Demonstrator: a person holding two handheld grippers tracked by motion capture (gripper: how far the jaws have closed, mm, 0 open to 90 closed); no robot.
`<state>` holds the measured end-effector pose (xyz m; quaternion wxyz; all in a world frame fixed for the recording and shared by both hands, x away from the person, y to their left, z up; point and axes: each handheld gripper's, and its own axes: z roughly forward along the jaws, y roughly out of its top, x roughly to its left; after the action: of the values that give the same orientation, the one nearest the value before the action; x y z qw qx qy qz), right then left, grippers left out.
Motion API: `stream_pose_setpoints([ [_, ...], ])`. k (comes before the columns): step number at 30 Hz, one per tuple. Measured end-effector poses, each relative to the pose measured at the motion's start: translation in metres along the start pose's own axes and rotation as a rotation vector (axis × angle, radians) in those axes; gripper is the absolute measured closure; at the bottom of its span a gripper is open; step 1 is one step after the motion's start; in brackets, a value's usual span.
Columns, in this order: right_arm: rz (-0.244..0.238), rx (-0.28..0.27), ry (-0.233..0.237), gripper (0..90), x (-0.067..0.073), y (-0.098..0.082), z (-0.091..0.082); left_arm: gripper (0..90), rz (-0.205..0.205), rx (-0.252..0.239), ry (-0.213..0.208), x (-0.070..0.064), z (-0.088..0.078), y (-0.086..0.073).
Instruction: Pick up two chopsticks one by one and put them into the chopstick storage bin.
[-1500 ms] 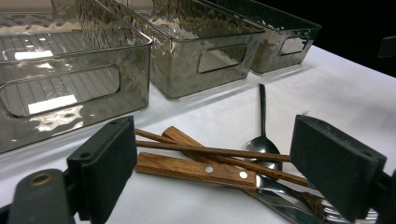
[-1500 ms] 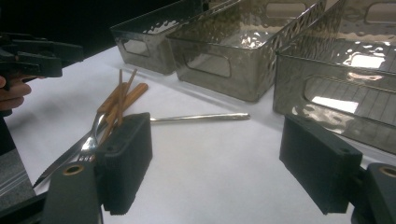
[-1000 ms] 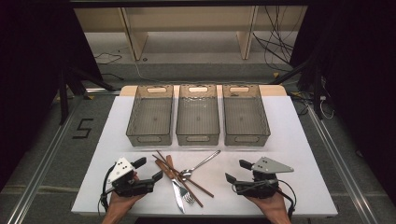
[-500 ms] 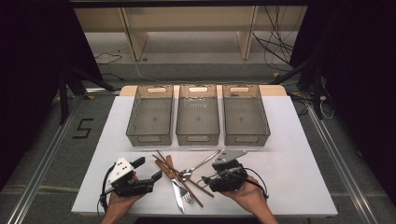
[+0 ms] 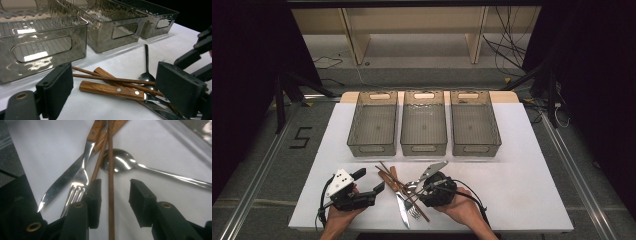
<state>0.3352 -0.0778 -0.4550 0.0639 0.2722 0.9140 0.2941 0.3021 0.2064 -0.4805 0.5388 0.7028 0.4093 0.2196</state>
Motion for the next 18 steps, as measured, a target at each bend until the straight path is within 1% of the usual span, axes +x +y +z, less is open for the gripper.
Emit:
stream_pose_setpoints([
  [1, -0.004, 0.009, 0.003, 64.0, 0.0, 0.0, 0.003, 14.5, -0.003, -0.002, 0.001, 0.0, 0.0, 0.0],
  [2, -0.008, 0.026, 0.006, 66.5, 0.001, 0.001, 0.009, 14.5, -0.002, -0.001, 0.0, 0.0, 0.0, 0.0],
  [3, -0.008, 0.026, 0.006, 66.5, 0.001, 0.001, 0.009, 14.5, -0.002, -0.001, 0.001, 0.0, 0.0, 0.0],
  [4, -0.01, 0.037, 0.008, 68.7, 0.002, 0.001, 0.014, 14.5, -0.003, -0.002, 0.002, 0.0, -0.001, 0.0],
  [7, -0.011, 0.047, 0.006, 70.2, 0.003, 0.001, 0.017, 14.5, -0.004, -0.002, 0.003, 0.001, -0.001, 0.0],
  [10, -0.006, 0.066, 0.001, 72.6, 0.004, 0.0, 0.024, 14.5, -0.004, -0.003, 0.004, 0.001, -0.001, 0.0],
  [13, -0.003, 0.073, -0.001, 73.7, 0.004, -0.001, 0.026, 14.5, -0.005, -0.003, 0.003, 0.001, -0.001, 0.0],
  [15, -0.004, 0.073, -0.011, 75.3, 0.005, -0.001, 0.027, 14.5, -0.005, -0.002, 0.002, 0.001, -0.001, 0.0],
  [18, -0.024, 0.068, -0.036, 78.8, 0.007, -0.001, 0.028, 14.5, -0.004, -0.001, 0.003, 0.0, -0.001, 0.0],
])
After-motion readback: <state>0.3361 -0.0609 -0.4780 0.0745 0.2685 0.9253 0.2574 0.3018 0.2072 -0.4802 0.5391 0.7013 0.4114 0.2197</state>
